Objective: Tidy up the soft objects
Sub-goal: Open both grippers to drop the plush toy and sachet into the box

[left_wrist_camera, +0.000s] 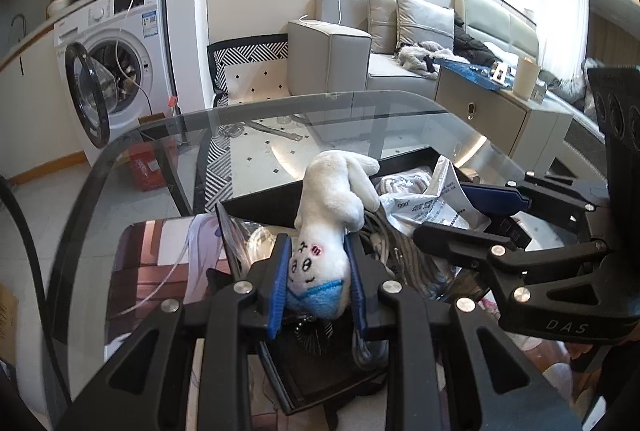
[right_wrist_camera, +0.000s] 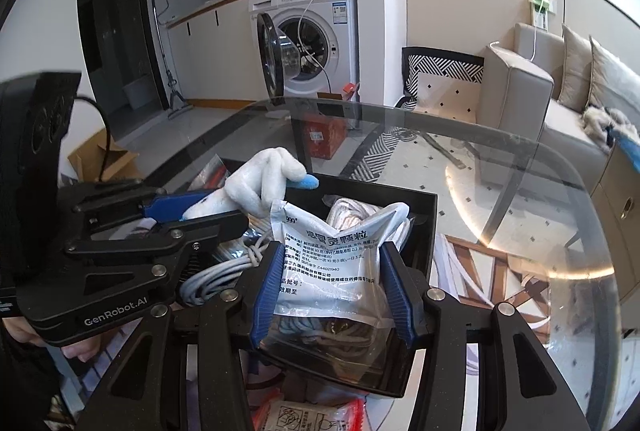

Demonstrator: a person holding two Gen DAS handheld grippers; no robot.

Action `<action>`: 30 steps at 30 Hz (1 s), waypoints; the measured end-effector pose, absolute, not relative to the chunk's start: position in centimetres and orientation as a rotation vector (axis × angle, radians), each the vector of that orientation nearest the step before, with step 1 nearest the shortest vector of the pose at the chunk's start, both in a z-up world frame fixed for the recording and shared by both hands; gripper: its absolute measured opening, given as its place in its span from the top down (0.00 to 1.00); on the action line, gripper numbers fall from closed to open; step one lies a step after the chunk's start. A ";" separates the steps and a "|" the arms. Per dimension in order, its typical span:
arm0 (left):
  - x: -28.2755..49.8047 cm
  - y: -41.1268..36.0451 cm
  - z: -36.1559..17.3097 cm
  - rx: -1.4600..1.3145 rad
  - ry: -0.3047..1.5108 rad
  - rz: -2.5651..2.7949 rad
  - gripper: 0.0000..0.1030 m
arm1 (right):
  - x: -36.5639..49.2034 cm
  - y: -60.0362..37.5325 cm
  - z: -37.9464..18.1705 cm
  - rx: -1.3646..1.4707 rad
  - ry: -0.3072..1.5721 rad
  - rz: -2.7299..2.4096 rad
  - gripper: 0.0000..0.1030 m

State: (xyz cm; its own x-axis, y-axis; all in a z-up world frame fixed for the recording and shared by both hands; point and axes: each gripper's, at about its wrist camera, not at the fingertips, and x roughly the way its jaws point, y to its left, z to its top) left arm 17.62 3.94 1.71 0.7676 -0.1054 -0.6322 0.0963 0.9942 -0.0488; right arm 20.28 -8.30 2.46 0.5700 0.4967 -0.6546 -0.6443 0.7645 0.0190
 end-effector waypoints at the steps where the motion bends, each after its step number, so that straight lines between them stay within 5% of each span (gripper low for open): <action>1: 17.6 3.8 1.7 -0.004 0.687 -0.107 0.76 | 20.3 -8.1 2.4 -0.244 0.687 0.673 0.53; 30: 16.6 3.2 1.8 0.126 0.689 -0.141 0.74 | 18.8 -8.2 1.9 -0.305 0.700 0.639 0.52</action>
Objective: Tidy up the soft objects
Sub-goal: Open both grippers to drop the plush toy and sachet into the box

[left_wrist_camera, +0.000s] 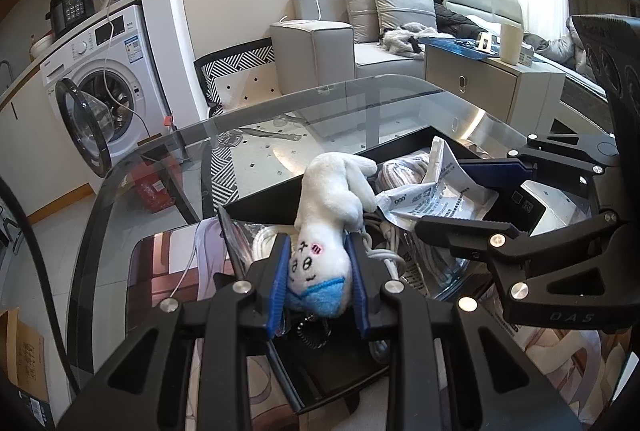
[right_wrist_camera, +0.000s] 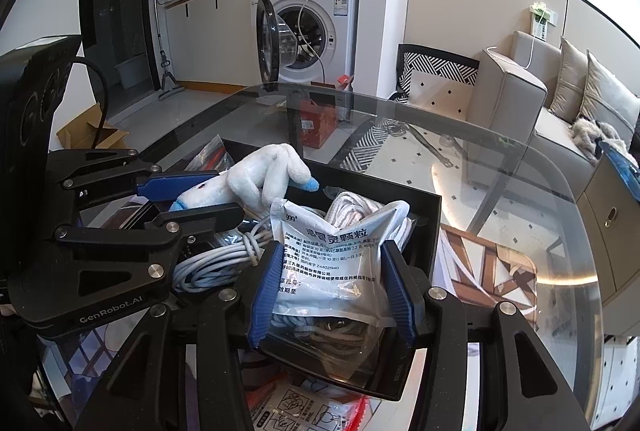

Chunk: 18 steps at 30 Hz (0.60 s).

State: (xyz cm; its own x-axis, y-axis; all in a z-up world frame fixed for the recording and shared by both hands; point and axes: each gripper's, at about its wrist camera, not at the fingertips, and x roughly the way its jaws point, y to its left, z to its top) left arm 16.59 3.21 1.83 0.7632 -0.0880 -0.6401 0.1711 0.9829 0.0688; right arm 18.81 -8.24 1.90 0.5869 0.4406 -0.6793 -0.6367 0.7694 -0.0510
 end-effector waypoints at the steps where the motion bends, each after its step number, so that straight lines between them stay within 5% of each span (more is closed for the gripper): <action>1: 16.6 3.2 1.9 0.127 0.691 -0.143 0.73 | 18.8 -8.3 1.9 -0.304 0.700 0.639 0.52; 7: 16.7 3.0 1.8 0.133 0.701 -0.139 0.67 | 18.5 -8.4 1.8 -0.300 0.699 0.667 0.46; 14: 16.4 2.9 2.0 0.104 0.707 -0.156 0.59 | 16.6 -9.1 2.8 -0.356 0.613 0.684 0.18; 18: 15.7 2.9 2.4 0.095 0.691 -0.152 0.45 | 16.3 -9.9 3.0 -0.359 0.609 0.665 0.11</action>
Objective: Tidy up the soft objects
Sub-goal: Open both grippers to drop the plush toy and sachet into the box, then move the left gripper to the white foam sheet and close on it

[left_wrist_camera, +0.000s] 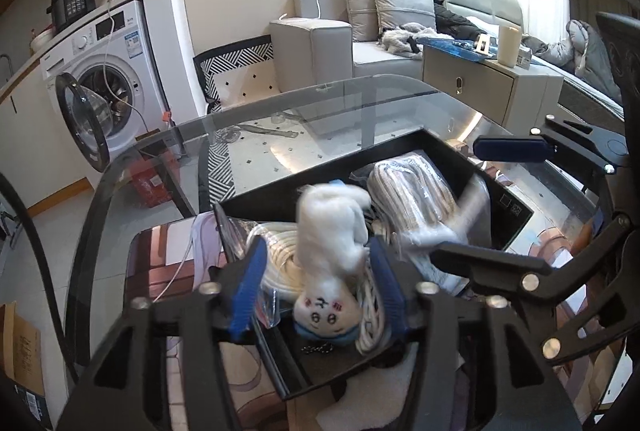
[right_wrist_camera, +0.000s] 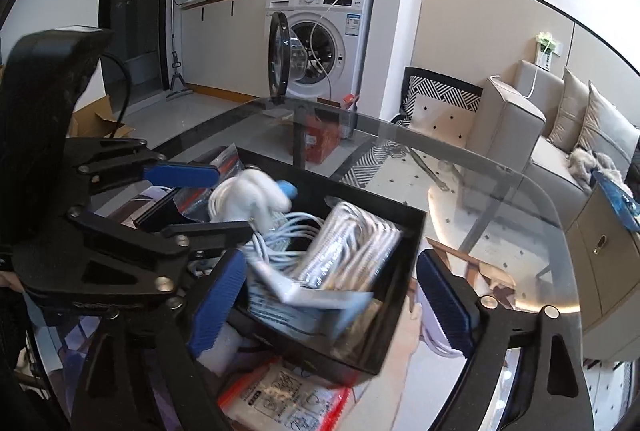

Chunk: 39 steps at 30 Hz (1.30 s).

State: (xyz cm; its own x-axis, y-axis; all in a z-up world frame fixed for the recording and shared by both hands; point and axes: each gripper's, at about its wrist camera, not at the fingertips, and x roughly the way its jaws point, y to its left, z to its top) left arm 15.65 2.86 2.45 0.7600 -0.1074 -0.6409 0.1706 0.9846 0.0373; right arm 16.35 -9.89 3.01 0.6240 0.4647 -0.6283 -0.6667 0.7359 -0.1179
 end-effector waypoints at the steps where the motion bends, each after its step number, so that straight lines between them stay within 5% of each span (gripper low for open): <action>1: 15.5 2.8 2.6 0.089 0.691 -0.160 0.44 | 16.3 -10.1 3.1 -0.356 0.609 0.665 0.09; 10: 12.6 3.5 3.8 0.059 0.643 -0.152 0.00 | 14.7 -13.8 4.9 -0.236 0.604 0.648 0.01; 39: 9.1 3.6 1.2 -0.015 0.737 -0.106 0.00 | 13.1 -14.5 -0.1 -0.206 0.823 0.630 0.01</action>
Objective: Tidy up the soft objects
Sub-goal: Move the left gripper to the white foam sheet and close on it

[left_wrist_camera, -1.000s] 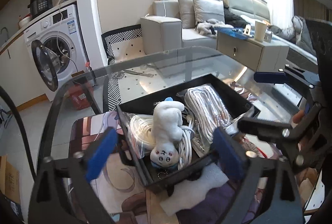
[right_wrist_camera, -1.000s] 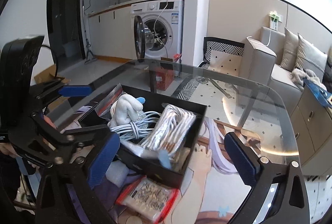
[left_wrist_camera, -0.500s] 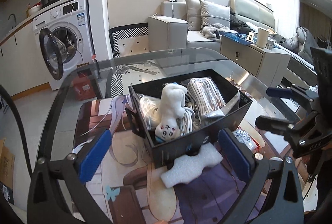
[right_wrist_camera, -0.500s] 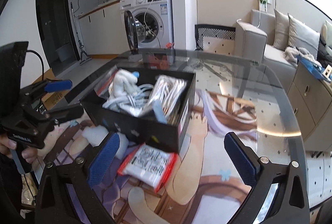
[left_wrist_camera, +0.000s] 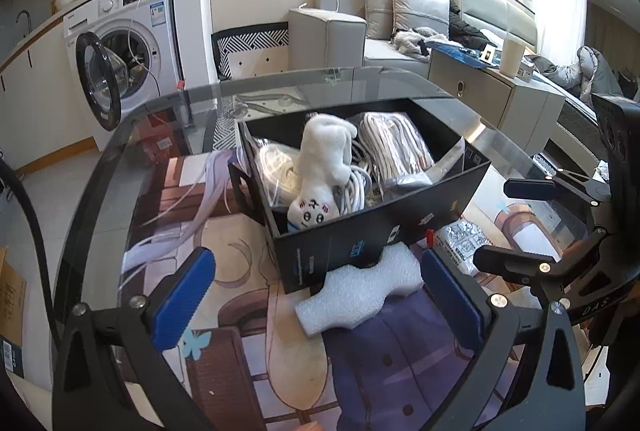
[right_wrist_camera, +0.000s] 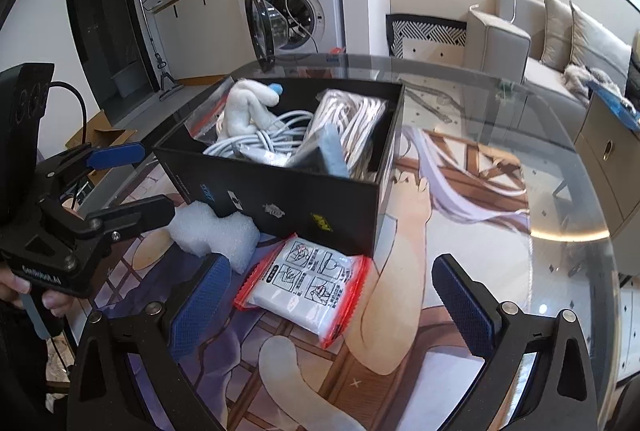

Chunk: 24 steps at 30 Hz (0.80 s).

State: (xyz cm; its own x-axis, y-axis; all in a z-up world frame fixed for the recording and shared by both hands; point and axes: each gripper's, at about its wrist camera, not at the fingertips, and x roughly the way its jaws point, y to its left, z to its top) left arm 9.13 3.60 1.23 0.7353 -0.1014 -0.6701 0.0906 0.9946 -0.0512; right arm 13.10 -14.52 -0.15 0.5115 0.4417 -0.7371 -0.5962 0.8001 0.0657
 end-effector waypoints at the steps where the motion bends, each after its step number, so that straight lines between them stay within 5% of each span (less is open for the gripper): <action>1: 9.2 3.5 1.1 -0.015 0.743 -0.103 0.00 | 13.1 -14.4 -0.3 -0.208 0.829 0.631 0.01; 24: 10.2 3.3 -0.4 -0.023 0.823 -0.122 0.00 | 14.6 -15.0 -2.7 -0.242 0.943 0.576 0.01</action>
State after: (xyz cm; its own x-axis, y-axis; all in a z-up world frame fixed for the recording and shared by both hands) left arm 10.16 3.28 -0.39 0.6732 -0.1174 -0.7301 0.0993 0.9927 -0.0681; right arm 14.58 -14.99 -2.70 0.4524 0.3581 -0.8168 -0.5629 0.8250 0.0499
